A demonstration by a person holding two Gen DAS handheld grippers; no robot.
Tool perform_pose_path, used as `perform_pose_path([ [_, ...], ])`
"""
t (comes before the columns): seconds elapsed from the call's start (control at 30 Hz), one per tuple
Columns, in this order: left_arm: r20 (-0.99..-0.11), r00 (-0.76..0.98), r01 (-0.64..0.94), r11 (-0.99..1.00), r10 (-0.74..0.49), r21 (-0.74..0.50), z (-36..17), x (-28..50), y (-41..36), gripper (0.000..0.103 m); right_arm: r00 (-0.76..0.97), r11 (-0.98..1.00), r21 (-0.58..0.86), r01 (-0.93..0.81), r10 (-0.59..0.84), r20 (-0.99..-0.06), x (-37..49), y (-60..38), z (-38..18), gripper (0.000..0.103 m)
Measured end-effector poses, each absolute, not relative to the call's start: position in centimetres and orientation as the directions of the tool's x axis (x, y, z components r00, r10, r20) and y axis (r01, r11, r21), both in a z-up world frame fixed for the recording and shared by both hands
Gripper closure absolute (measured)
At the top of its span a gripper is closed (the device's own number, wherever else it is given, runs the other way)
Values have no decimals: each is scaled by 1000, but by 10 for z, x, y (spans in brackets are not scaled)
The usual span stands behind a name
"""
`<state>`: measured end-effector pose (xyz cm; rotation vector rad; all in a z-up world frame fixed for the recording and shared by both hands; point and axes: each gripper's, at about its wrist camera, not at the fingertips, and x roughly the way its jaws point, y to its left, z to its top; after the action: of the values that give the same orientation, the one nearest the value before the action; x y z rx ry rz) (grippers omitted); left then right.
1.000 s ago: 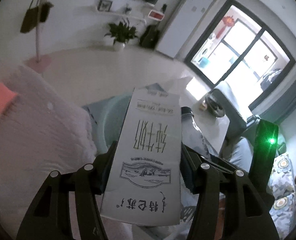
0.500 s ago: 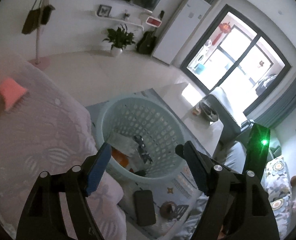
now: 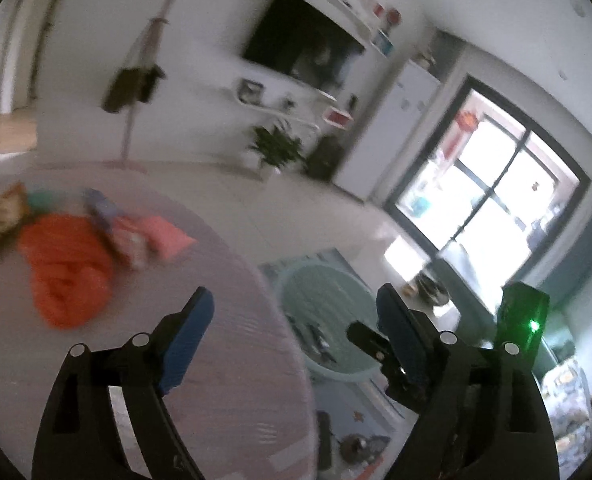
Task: Collect trash
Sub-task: 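Move both open tools back over the table, then grasp the orange plastic bag with the left tool while the right tool grasps the pink sponge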
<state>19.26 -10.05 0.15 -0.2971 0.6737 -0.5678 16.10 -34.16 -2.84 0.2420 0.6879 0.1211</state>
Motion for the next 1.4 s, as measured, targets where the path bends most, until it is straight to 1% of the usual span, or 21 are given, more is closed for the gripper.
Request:
perform_pose_path([
  [0.1,-494,688,336,836,-532,-433,8,196,-67,20,762,964,250,-89,227,-606,170,-312,-23,46],
  [0.2,-510,725,244,865,-463,-438,2,206,-29,18,756,963,233,-138,255,-603,183,-285,-19,46],
  [0.27,-542,730,183,884,-415,-431,-9,216,-4,18,746,960,232,-159,271,-609,194,-271,-21,46],
  [0.37,-621,692,126,908,-369,-400,-34,242,17,18,694,933,297,-204,352,-629,221,-257,-31,46],
  [0.47,-669,663,82,921,-336,-381,-60,265,25,19,686,944,258,-204,326,-650,244,-243,-37,46],
  [0.67,-699,632,50,917,-335,-395,-85,299,29,19,697,948,203,-245,318,-643,272,-226,-39,46],
  [0.83,-712,622,52,925,-326,-378,-95,315,24,21,731,974,98,-205,219,-646,298,-222,-44,46],
  [0.87,-707,634,56,931,-313,-362,-94,317,22,22,732,976,88,-200,208,-649,304,-223,-47,46],
  [0.9,-707,637,63,935,-307,-349,-94,318,21,27,727,976,85,-198,205,-656,310,-224,-50,46],
  [0.93,-703,642,75,937,-306,-340,-94,318,19,44,722,977,83,-197,202,-662,315,-225,-53,46],
  [0.97,-693,638,108,930,-335,-350,-94,318,16,55,716,977,79,-196,198,-669,321,-226,-57,46],
  [1.0,-686,635,131,925,-355,-357,-94,316,14,60,712,976,78,-202,201,-673,325,-226,-60,46],
  [1.03,-683,646,133,931,-341,-340,-93,313,13,61,709,975,78,-210,206,-674,328,-224,-62,46],
  [1.13,-665,666,148,934,-338,-325,-88,307,11,71,690,967,78,-242,228,-687,337,-220,-68,46],
  [1.27,-630,719,112,943,-295,-314,-81,292,27,73,671,961,48,-274,227,-706,349,-207,-75,46],
  [1.4,-615,731,56,924,-296,-378,-80,291,51,73,639,954,44,-296,232,-733,364,-196,-81,46],
])
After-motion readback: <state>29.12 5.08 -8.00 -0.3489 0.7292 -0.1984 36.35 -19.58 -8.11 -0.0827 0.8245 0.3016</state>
